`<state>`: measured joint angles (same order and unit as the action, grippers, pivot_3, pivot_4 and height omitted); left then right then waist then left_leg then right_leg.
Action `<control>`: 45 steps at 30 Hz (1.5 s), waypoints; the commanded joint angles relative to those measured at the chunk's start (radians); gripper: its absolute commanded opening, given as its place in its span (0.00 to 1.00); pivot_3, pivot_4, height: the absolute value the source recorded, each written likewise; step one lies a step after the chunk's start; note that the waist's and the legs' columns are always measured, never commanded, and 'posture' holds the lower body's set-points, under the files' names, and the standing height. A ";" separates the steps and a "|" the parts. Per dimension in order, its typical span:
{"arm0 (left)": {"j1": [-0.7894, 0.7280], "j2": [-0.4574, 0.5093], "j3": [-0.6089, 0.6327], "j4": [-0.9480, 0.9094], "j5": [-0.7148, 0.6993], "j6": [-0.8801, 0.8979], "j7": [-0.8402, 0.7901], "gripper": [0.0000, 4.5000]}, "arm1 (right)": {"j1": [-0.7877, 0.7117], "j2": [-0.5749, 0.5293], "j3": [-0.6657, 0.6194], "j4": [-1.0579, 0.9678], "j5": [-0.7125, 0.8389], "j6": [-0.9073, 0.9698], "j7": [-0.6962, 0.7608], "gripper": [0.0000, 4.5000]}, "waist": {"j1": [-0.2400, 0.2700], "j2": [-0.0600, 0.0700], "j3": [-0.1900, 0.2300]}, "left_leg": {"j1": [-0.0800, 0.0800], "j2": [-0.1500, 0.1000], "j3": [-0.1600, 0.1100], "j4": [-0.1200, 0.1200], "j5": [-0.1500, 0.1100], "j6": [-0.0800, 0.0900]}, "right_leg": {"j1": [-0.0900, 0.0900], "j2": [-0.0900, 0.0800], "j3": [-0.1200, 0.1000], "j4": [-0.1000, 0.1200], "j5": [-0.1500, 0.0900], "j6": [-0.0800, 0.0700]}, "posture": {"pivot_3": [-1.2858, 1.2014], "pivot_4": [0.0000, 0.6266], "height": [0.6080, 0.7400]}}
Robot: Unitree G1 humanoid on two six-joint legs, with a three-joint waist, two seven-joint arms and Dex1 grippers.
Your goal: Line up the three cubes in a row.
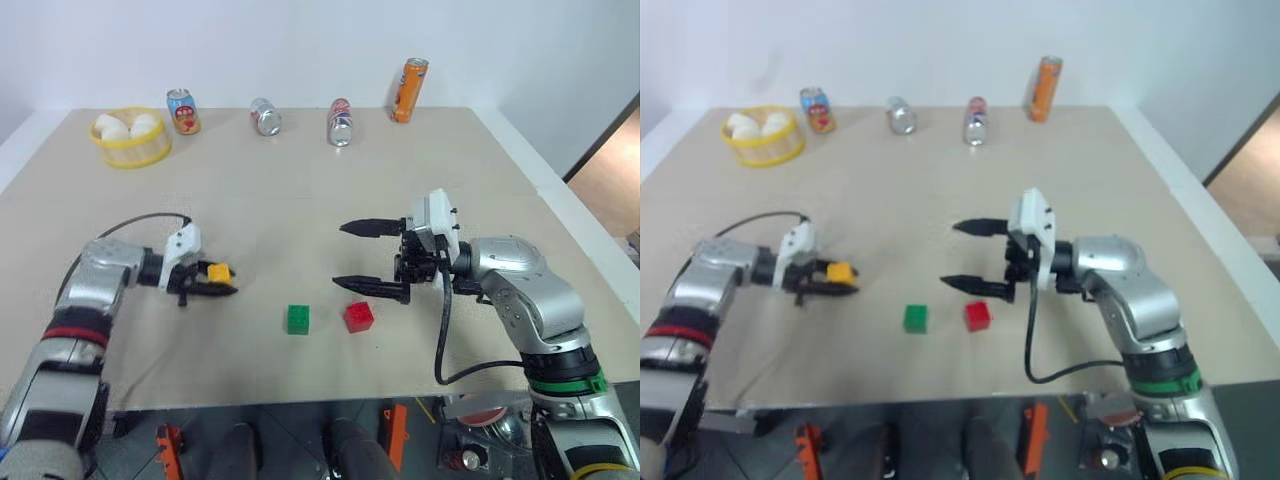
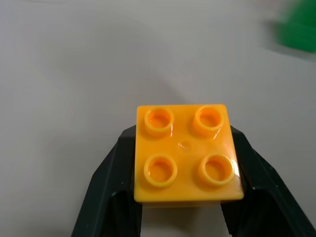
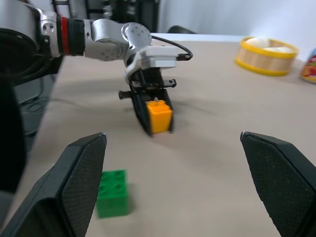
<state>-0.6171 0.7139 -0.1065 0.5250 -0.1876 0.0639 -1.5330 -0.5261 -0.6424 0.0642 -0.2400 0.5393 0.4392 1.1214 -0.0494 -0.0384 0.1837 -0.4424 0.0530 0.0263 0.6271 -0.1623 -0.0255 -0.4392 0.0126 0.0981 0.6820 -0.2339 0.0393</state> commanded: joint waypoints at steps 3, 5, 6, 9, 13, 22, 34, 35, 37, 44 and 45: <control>0.130 0.031 -0.016 -0.314 -0.055 0.135 0.006 0.31 | 0.016 -0.030 -0.016 -0.075 0.034 0.012 0.027 1.00 | 0.002 0.000 0.000 | 0.001 0.000 0.000 0.000 0.000 0.000 | 0.000 0.000 -0.001 0.000 0.000 -0.001 | 0.52 0.24 1.00; 0.156 0.020 -0.019 -0.379 -0.072 0.186 0.028 0.31 | 0.011 -0.025 -0.011 -0.069 0.031 0.011 0.026 1.00 | 0.002 0.000 0.000 | 0.001 0.000 0.000 0.001 0.000 0.000 | 0.001 0.000 -0.001 0.000 -0.001 -0.003 | 0.52 0.24 1.00; 0.166 0.017 -0.025 -0.402 -0.071 0.195 0.037 0.31 | 0.007 -0.023 -0.008 -0.064 0.029 0.009 0.027 1.00 | 0.002 0.000 0.000 | 0.001 0.000 0.000 0.003 0.000 0.000 | 0.001 0.000 -0.001 0.000 -0.001 -0.004 | 0.52 0.24 1.00; 0.185 0.013 -0.040 -0.434 -0.061 0.201 0.060 0.31 | -0.004 -0.018 -0.004 -0.055 0.024 0.006 0.029 1.00 | 0.002 0.000 0.000 | 0.001 0.000 0.000 0.006 0.000 0.000 | 0.003 0.000 0.000 0.000 -0.001 -0.004 | 0.52 0.24 1.00; 0.194 0.006 -0.049 -0.468 -0.079 0.244 0.083 0.31 | -0.006 -0.018 -0.004 -0.054 0.021 0.005 0.031 1.00 | 0.002 0.000 0.000 | 0.001 0.000 0.001 0.007 0.001 0.001 | 0.003 0.000 0.000 0.000 0.000 -0.003 | 0.52 0.24 1.00; 0.192 0.013 -0.068 -0.467 -0.062 0.249 0.101 0.31 | 0.012 -0.027 -0.010 -0.065 0.022 0.011 0.029 1.00 | 0.002 0.000 0.000 | 0.001 0.000 0.000 0.006 0.000 0.001 | 0.002 0.000 0.000 0.000 0.000 -0.003 | 0.52 0.24 1.00; 0.198 0.021 -0.081 -0.497 -0.079 0.283 0.103 0.99 | 0.016 -0.035 -0.023 -0.061 0.030 0.015 0.030 1.00 | 0.006 0.000 0.000 | 0.002 -0.002 0.001 0.007 0.003 0.003 | 0.005 -0.003 0.001 0.000 0.000 -0.004 | 0.52 0.24 1.00; 0.196 0.024 -0.076 -0.505 -0.088 0.292 0.101 0.99 | 0.014 -0.035 -0.026 -0.058 0.033 0.016 0.032 1.00 | 0.005 0.000 0.000 | 0.002 -0.002 0.001 0.007 0.004 0.004 | 0.005 -0.003 0.001 0.000 0.000 -0.004 | 0.52 0.24 1.00; 0.191 0.029 -0.064 -0.525 -0.107 0.310 0.101 0.99 | 0.009 -0.033 -0.030 -0.054 0.042 0.019 0.034 1.00 | 0.003 0.000 0.000 | 0.002 -0.002 0.001 0.007 0.004 0.004 | 0.005 -0.003 0.001 -0.001 0.000 -0.004 | 0.52 0.24 1.00; 0.155 0.026 0.164 -0.690 -0.367 0.556 0.235 0.99 | 0.026 -0.038 -0.124 -0.070 0.139 0.071 -0.003 1.00 | 0.002 0.000 0.000 | 0.002 -0.001 0.001 0.007 0.004 0.004 | 0.004 -0.002 0.000 0.000 0.001 -0.004 | 0.52 0.24 1.00; 0.147 0.021 0.224 -0.716 -0.422 0.605 0.285 0.99 | 0.035 -0.041 -0.153 -0.071 0.152 0.080 -0.021 1.00 | 0.002 0.000 0.000 | 0.001 -0.001 0.001 0.006 0.004 0.004 | 0.003 -0.002 0.000 0.000 0.001 -0.003 | 0.52 0.24 1.00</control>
<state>-0.4373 0.7294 -0.0015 -0.1214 -0.5090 0.5944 -1.3162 -0.4993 -0.6686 -0.0170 -0.2810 0.6475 0.5062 1.1257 -0.0470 -0.0385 0.1839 -0.4422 0.0525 0.0262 0.6329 -0.1587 -0.0222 -0.4362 0.0111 0.0971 0.6816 -0.2330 0.0364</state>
